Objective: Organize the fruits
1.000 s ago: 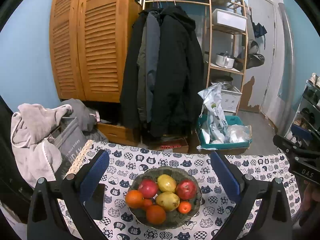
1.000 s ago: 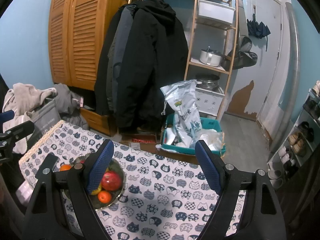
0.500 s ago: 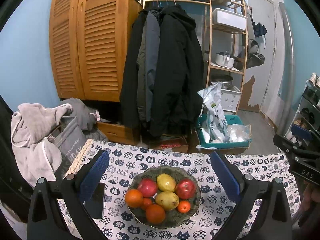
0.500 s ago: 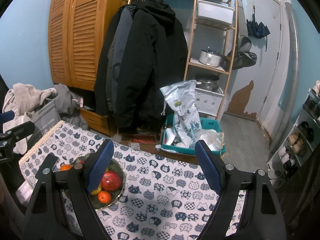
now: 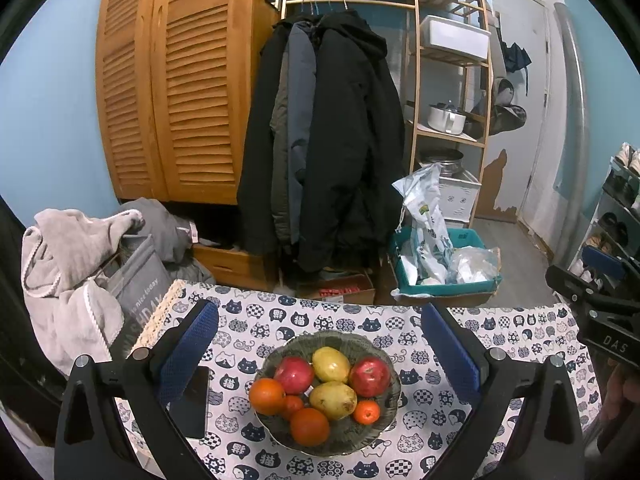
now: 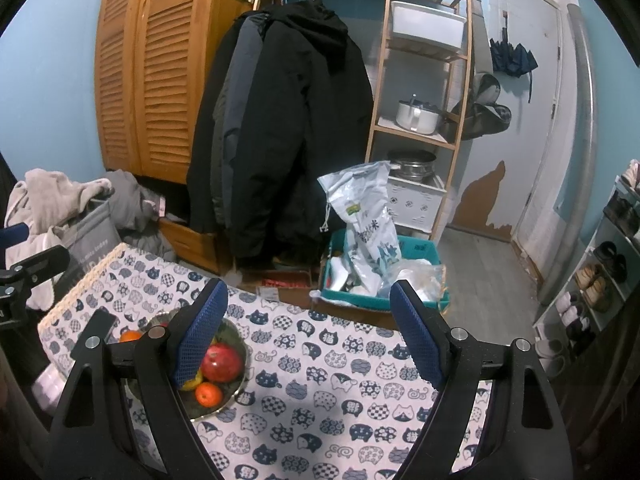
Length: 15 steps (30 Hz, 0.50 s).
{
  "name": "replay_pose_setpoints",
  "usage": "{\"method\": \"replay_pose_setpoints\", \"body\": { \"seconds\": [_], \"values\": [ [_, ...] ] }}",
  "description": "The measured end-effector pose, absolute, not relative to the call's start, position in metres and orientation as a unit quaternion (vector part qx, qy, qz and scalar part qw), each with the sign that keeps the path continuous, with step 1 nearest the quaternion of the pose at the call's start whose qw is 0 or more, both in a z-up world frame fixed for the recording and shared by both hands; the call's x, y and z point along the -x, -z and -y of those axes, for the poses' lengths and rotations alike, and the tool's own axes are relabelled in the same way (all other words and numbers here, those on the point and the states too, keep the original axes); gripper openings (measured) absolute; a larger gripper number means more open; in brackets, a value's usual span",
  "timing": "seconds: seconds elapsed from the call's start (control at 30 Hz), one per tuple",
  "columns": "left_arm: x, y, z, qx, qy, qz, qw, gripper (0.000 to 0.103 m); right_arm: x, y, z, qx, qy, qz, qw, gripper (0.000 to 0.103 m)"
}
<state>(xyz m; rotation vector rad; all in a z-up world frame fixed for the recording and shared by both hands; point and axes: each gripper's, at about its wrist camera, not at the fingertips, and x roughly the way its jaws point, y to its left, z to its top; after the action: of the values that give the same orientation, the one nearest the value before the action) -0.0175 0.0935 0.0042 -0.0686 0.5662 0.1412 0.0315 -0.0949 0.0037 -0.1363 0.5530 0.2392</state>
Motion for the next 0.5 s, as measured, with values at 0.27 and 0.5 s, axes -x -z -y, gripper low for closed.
{"method": "replay_pose_setpoints", "body": {
  "seconds": [0.27,0.5],
  "values": [
    [0.0174,-0.0046,-0.0934,0.032,-0.074,-0.280,0.957,0.102,-0.0312,-0.0034,0.0946,0.065,-0.117,-0.272,0.953,0.082],
    [0.0170,-0.0051,-0.0975,0.037,-0.080,-0.282,0.955,0.102,-0.0331,-0.0039,0.0965,0.067,-0.118,-0.272,0.953,0.082]
  ]
}}
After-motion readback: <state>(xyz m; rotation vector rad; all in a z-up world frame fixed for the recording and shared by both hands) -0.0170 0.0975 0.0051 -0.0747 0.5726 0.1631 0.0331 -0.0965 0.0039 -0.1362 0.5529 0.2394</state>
